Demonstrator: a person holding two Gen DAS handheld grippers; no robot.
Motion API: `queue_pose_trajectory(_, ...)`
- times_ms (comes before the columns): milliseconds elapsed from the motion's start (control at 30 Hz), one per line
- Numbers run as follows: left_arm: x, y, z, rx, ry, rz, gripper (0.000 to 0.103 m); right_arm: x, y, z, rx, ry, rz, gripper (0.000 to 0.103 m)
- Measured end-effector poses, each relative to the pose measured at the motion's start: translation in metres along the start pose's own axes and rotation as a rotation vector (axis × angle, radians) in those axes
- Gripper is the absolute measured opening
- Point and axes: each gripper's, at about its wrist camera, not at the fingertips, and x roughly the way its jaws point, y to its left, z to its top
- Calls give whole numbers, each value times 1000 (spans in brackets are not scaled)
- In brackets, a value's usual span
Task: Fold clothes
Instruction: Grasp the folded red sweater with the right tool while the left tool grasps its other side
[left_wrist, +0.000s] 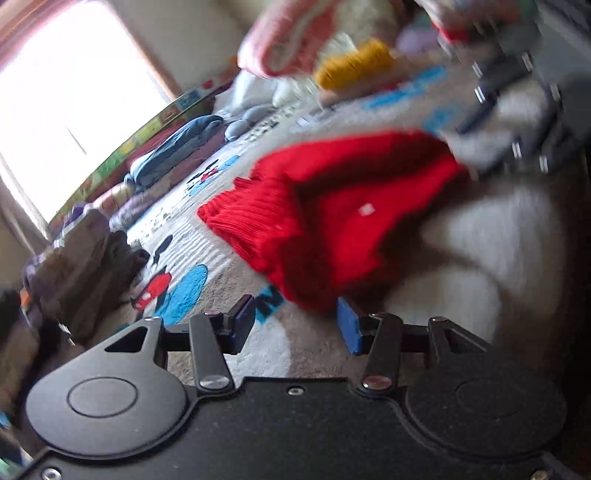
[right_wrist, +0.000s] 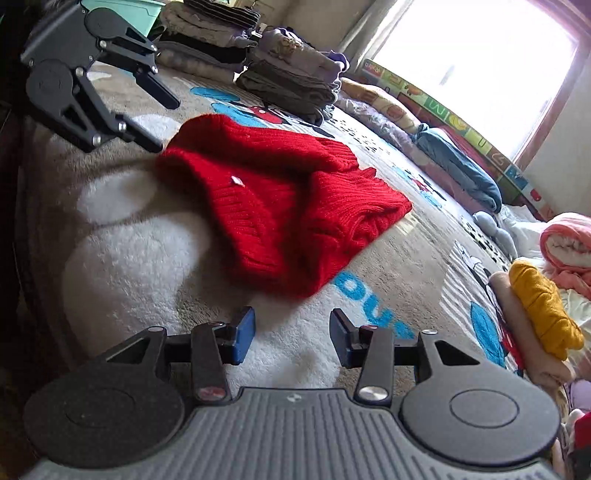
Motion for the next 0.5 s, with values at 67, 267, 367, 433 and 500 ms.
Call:
queue_pose_trajectory(67,9,-10,-1,56,-5,27,48,5,2,0,-22,-14,-24,45)
queue_pose_trajectory(267,27,-15,-1,56,-48,83,48,28,6,1,-57,-66,-88,45)
queue_pose_trajectory(367,33,-11,0,16,-63,93,47,35,9,3,-66,-92,-97,37)
queue_pose_trajectory(433,37,-8,2,-22,-62,74,38,37,9,4,-61,-105,-90,34)
queue_pose_trajectory(500,38,-10,2,-21,-61,72,30,38,7,4,-42,-112,-72,27)
